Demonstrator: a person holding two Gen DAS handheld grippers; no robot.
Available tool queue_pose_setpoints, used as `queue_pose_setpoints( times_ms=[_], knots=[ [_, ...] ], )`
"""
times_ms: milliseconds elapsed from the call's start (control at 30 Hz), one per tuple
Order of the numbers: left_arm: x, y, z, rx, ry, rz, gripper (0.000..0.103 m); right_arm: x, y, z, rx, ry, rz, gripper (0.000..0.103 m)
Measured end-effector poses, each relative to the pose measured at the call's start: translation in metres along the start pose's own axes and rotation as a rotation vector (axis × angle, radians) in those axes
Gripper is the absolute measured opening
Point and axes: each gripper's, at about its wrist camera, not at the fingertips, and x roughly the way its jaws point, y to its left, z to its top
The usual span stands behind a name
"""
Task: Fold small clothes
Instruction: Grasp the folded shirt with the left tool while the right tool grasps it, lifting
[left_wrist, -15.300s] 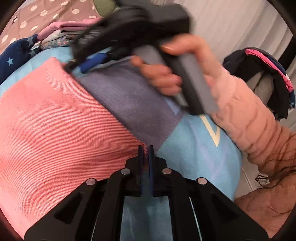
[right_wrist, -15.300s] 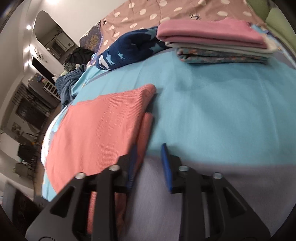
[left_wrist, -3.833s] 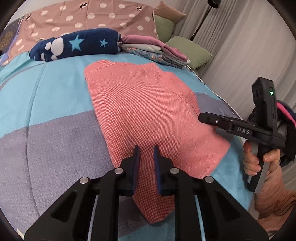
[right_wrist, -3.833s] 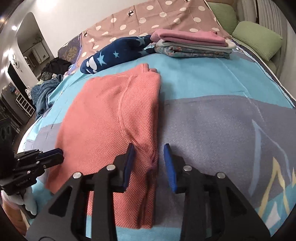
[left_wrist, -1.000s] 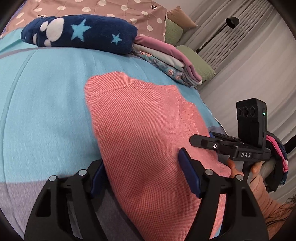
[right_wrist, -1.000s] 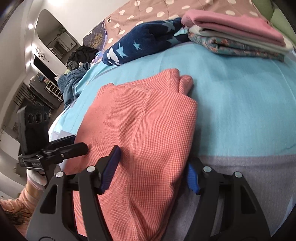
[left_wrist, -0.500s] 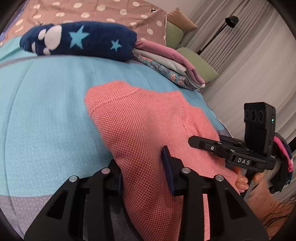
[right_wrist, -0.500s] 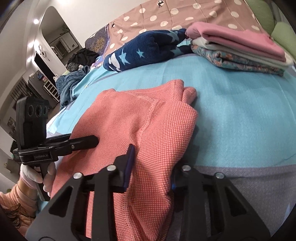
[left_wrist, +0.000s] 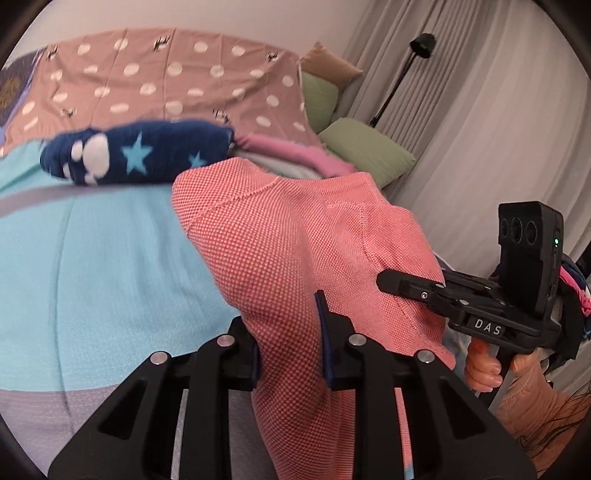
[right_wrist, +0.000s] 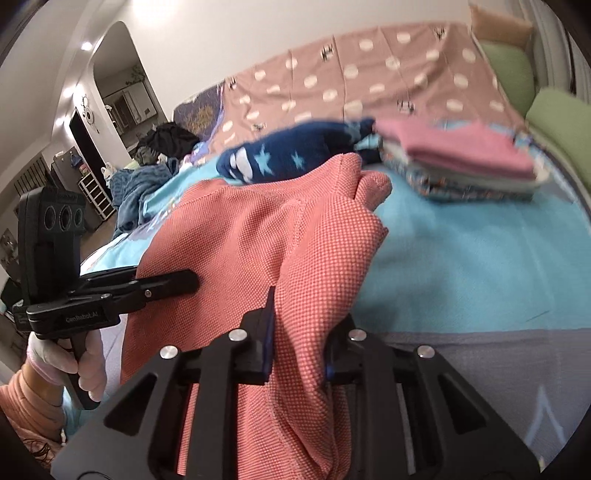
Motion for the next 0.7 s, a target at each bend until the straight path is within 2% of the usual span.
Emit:
queue_pose_setpoints(
  times_ms=[167,433,700],
  knots=[
    [-0.029,-0.027,0.009,0.060,-0.066,-0.007,0.023,-0.037,0.015,0.003,-0.031,-0.090,-0.024,0.019],
    [-0.064,-0.082,0.030,0.187,-0.161,-0.032,0.023,-0.107,0.029,0.014,-0.105,-0.244,-0.112,0.019],
    [-0.069,-0.134,0.056,0.274,-0.214,-0.045,0.023,-0.164,0.019,0.025,-0.131,-0.371,-0.180,0.019]
  ],
)
